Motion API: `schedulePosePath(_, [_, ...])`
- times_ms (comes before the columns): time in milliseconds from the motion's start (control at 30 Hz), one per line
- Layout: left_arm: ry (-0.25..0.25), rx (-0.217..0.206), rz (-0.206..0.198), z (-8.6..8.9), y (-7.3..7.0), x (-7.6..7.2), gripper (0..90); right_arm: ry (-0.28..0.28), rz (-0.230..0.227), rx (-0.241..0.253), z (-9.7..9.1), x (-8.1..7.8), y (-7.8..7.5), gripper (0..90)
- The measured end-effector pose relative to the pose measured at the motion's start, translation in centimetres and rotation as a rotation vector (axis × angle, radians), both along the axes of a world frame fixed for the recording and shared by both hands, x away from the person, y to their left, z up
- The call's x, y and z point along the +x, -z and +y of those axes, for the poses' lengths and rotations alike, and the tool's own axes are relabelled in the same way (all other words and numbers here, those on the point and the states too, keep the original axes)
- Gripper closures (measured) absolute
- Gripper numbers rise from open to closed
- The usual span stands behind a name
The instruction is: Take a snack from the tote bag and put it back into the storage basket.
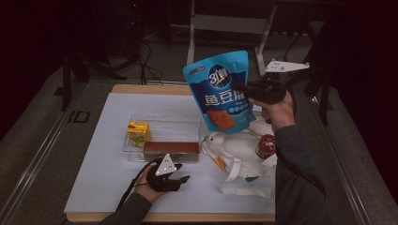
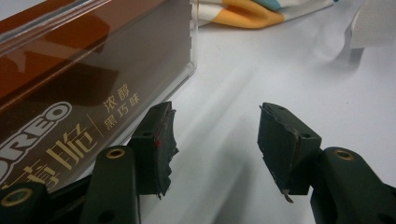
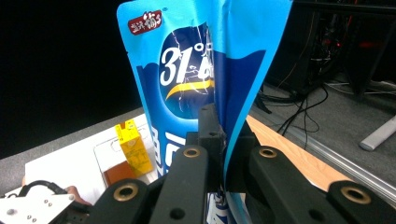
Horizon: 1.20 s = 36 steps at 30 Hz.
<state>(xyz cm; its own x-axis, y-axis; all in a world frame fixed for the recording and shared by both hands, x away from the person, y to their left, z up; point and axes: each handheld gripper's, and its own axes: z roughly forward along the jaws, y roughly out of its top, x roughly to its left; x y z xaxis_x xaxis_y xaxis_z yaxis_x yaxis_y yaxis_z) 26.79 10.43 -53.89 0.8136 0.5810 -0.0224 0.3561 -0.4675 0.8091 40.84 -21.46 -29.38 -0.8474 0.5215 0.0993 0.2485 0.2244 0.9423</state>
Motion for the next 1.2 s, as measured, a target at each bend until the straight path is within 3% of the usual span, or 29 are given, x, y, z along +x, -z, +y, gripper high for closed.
schedulePosePath(600, [0.004, 0.000, 0.000, 0.0, 0.0, 0.0, 45.9, 0.001, 0.032, 0.041, 3.6, 1.7, 1.3, 88.4])
schedulePosePath(1200, [0.013, 0.003, 0.001, 0.0, 0.0, 0.0, 45.8, -0.011, 0.077, 0.054, 8.5, 3.2, 3.5, 88.3])
